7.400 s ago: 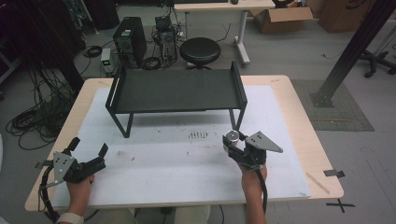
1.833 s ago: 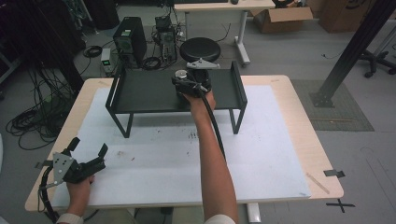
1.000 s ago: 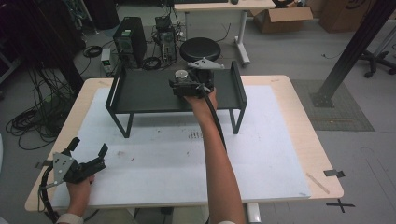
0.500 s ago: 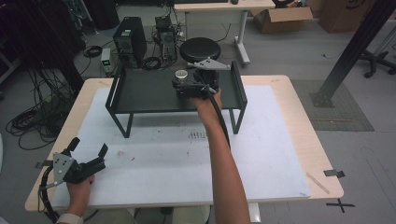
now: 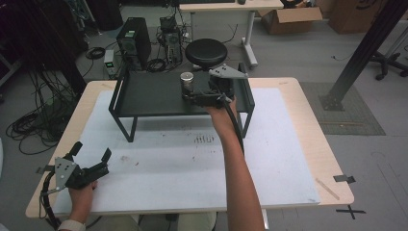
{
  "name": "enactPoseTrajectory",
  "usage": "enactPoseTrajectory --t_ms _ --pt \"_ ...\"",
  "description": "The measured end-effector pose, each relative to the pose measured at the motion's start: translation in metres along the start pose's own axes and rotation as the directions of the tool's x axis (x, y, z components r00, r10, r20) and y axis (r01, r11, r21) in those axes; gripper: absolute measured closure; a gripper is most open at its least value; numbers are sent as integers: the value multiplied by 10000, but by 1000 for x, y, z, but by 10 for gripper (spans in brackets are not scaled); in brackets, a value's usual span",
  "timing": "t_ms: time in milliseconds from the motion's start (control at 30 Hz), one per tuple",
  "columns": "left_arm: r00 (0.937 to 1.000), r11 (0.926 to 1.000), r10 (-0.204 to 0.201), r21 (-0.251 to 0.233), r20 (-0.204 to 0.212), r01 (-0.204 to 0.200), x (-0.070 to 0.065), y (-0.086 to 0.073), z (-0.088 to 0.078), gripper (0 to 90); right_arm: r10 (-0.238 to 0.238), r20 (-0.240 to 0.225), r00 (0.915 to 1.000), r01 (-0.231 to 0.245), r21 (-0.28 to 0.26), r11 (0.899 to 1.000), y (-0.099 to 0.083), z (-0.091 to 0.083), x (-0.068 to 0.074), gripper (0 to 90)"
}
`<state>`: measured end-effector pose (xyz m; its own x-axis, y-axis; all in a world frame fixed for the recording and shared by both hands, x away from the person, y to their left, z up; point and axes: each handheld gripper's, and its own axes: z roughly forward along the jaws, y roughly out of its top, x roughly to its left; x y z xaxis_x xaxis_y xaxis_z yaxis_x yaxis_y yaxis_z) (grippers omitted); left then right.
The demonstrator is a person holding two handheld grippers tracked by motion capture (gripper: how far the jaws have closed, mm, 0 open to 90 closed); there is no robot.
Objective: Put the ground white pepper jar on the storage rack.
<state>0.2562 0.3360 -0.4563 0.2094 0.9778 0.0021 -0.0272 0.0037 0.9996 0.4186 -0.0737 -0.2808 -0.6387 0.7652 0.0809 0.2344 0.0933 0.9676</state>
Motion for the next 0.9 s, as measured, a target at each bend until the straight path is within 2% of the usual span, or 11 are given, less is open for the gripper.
enactPoseTrajectory --t_ms 300,467,600,900 --pt "10000 10000 12 16 -1 -12 0 0 0 2 0 93 10000 5 -547 9985 -3 -20 -2 0" --pt "10000 10000 43 32 0 -43 0 0 0 2 -8 230 9997 23 -640 9979 -8 -32 -4 0" --pt "10000 10000 54 39 7 -54 0 0 0 2 9 542 9985 33 -767 9970 -15 -44 -6 0" --pt "10000 10000 84 19 16 -84 0 0 0 2 213 868 9960 -126 -1002 9949 -25 -68 -12 0"
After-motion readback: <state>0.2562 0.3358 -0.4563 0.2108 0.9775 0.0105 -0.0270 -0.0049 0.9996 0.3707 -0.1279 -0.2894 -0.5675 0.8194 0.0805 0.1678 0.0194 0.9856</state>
